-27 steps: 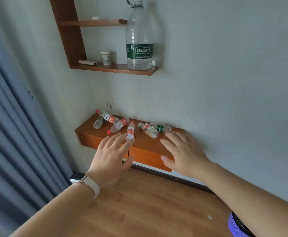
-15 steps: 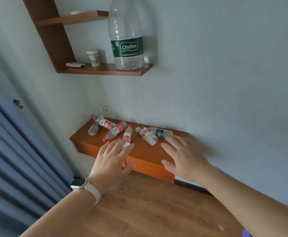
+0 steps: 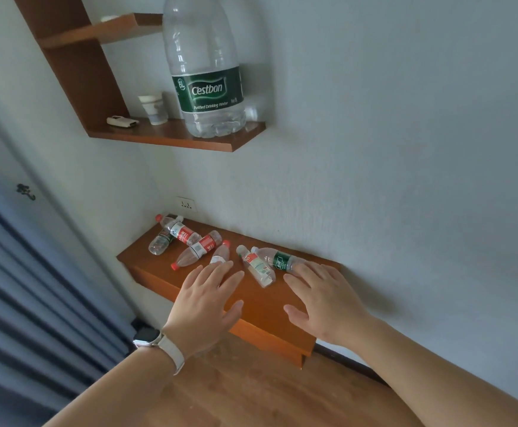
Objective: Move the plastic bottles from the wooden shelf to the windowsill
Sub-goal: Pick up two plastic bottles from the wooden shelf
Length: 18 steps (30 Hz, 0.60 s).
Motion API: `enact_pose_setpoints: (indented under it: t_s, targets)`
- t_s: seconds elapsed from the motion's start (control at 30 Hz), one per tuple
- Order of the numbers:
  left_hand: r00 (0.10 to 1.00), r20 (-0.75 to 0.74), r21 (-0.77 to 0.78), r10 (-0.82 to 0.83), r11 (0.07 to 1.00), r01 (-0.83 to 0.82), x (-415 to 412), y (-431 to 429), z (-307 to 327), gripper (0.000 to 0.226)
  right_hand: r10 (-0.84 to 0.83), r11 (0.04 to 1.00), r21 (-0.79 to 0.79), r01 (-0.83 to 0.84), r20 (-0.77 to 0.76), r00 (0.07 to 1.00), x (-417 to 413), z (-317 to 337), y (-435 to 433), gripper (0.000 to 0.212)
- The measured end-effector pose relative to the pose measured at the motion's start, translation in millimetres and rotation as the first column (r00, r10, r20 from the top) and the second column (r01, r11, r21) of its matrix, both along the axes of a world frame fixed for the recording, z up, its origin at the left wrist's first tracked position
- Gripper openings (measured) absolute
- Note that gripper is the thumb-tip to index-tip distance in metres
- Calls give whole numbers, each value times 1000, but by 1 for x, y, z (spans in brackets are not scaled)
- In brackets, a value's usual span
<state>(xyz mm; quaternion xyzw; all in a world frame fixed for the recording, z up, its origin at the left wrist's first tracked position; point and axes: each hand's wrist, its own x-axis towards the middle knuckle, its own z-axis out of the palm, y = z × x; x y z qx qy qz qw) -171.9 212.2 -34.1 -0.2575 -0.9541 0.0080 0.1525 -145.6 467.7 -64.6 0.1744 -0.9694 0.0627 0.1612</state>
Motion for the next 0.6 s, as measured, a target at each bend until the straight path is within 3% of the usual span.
enact_pose_setpoints:
  t_s: [0.37,0.6]
  targets:
    - [988,126,-10,86,996,-86,-82,-2,-43,48,21,998,-52,-18,55,998,-70,-33,-6,50]
    - [963,256,40,85,994,-99,-166,-25,-70,54,-62,998,-14,64,96,993,-138,-57,-26,51]
